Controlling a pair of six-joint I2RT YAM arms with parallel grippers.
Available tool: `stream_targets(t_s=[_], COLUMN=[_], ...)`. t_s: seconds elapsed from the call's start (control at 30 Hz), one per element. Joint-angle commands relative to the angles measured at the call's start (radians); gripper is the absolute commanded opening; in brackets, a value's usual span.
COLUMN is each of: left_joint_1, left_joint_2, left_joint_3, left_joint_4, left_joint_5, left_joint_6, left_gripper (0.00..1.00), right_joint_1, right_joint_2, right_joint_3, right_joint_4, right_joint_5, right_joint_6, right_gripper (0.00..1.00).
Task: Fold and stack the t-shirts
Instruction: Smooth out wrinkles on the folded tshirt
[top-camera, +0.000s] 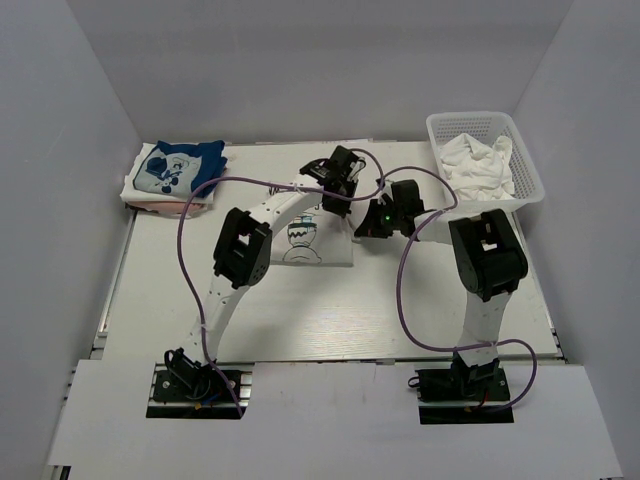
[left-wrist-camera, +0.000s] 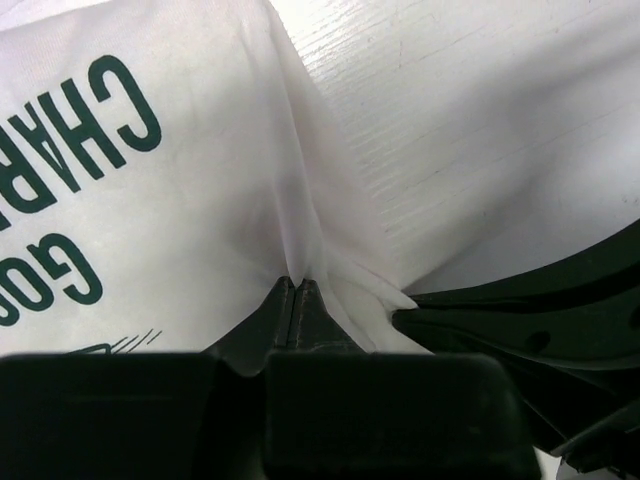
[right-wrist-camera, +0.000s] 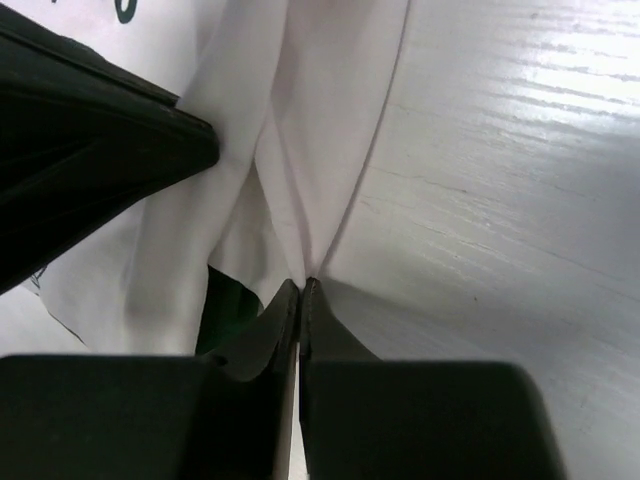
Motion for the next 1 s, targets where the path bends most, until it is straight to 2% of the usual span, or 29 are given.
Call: stream_targets(t_s=[0.0, 0.1, 0.33, 0.63, 0.73, 0.97], left_joint_1=[-0.004, -0.004, -0.004, 0.005, 0.005, 0.005], left_joint_2=[-0.137, -0.194, -0.234, -0.294, -0.254, -0.155], left_joint_3=[-0.045, -0.111, -0.140, -0.180, -0.170, -0.081], left_joint_4=[0.089, 0.145, 0.136, 0.167, 0.167, 0.132], left_joint_5=[-0.001, 0.008, -0.001, 0.021, 0.030, 0.059], left_joint_6=[0.002, -0.009, -0.018, -0.018, -0.018, -0.028], left_gripper=[0.00, 0.00, 0.00, 0.00, 0.00, 0.00], right_joint_1=[0.001, -0.001, -0.002, -0.001, 0.007, 0.004], right_joint_2=[-0.006, -0.026, -0.145, -0.034, 0.011, 0.124], right_joint_3=[0.015, -0.011, -0.163, -0.096, -0.043, 0.009], right_joint_4=[0.061, 0.141, 0.420, 0.518, 0.396, 0.265], right_joint_5=[-0.032, -0.052, -0.085, -0.199, -0.187, -0.179], right_joint_6=[-0.002, 0.017, 0.088, 0.136, 0.091, 0.030], right_gripper=[0.00, 0.00, 0.00, 0.00, 0.00, 0.00])
